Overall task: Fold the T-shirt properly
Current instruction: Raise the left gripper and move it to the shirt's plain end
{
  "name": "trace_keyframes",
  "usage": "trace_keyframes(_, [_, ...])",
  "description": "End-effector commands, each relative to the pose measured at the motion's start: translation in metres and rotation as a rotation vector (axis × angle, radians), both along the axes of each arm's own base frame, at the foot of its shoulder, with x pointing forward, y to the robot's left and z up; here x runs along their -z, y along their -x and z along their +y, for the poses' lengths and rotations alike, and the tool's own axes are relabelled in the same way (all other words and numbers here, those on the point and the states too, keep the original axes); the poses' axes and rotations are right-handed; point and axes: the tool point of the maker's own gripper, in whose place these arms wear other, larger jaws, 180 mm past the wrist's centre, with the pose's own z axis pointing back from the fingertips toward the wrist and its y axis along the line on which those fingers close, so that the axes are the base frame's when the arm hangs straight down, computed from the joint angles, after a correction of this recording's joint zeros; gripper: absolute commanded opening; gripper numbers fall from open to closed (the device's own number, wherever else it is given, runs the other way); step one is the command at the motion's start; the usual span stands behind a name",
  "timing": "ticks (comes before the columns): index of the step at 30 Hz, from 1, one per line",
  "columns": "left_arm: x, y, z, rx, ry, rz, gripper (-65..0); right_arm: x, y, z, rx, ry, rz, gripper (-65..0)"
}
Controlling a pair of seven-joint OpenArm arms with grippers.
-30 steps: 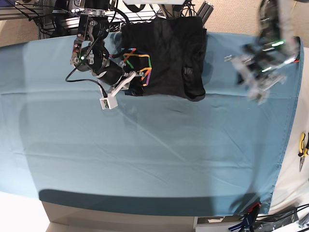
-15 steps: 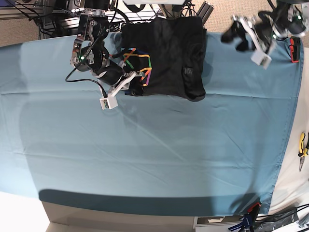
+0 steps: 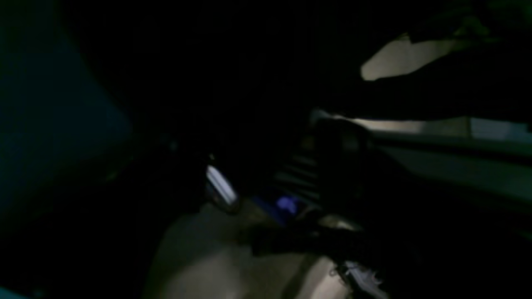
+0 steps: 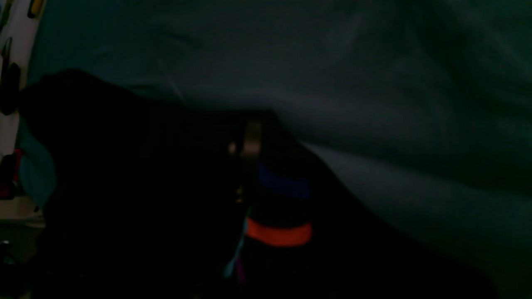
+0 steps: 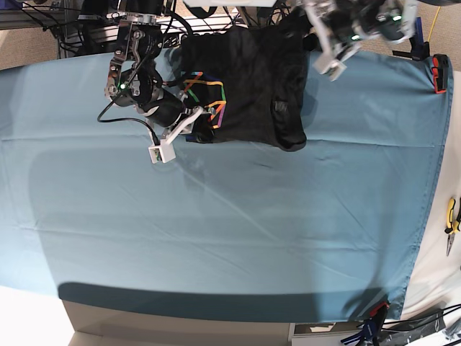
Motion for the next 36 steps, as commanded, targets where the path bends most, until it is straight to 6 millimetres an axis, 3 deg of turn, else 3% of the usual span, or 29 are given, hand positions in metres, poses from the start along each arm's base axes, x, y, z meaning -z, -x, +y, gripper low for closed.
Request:
trace_keyframes(1, [-0.007,-0.006,-0.002,-0.004,0.018,-0.029,-24.4,-0.014,-0.01,0.002,0.004,-0.018,-0.055,-65.0])
trace_keyframes(10, [-0.006,-0.02,0.002,-0.025,-0.006,-0.072,-24.4,-0.014,-0.01,0.002,0.004,-0.018,-0.056,-65.0])
trace_keyframes(22, [0.016,-0.032,0.013,-0.048,-0.035,-0.035,-26.9,-0.014,-0.01,0.002,0.004,-0.018,-0.055,-65.0])
trace_keyframes(26, [0.016,-0.031,0.013,-0.047,-0.034,-0.034,-36.7,-0.014,-0.01,0.002,0.004,-0.018,-0.056,-65.0])
trace_keyframes(31, [0.016,-0.031,0.013,-0.046,-0.034,-0.034,-63.5,-0.014,-0.01,0.002,0.004,-0.018,-0.056,-65.0])
trace_keyframes(36, [0.016,-0.027,0.013,-0.025,-0.049,-0.017,-65.0,-0.014,-0.01,0.003,-0.006,-0.017,-0.062,-65.0])
